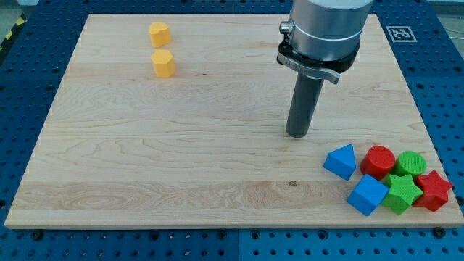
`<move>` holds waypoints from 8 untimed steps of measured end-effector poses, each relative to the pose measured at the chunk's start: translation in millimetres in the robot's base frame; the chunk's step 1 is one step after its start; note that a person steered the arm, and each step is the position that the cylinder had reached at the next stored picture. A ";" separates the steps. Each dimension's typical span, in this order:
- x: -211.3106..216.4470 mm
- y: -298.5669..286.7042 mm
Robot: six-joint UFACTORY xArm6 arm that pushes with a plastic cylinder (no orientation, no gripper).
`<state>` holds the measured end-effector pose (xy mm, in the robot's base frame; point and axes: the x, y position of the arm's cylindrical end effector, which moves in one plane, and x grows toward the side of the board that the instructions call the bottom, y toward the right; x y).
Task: Point your hand at the left side of the yellow hexagon
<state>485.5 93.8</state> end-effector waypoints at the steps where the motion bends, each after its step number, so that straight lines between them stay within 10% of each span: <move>1: 0.0 -11.3; 8: -6.5 -101.8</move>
<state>479.0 -8.0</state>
